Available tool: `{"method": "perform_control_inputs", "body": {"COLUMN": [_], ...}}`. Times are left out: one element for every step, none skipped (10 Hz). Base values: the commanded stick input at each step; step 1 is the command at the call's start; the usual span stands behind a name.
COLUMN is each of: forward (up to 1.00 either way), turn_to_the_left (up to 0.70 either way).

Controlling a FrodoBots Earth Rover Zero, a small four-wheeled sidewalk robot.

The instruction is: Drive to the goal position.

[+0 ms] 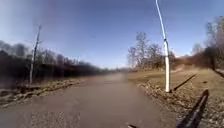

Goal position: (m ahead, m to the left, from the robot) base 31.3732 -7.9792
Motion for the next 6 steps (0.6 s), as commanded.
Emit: {"method": "perform_control_inputs", "body": {"forward": [0.7,0.7,0.7,0.7,0.7,0.7], "turn_to_the_left": [0.0,0.0,0.0,0.0,0.0,0.0]}}
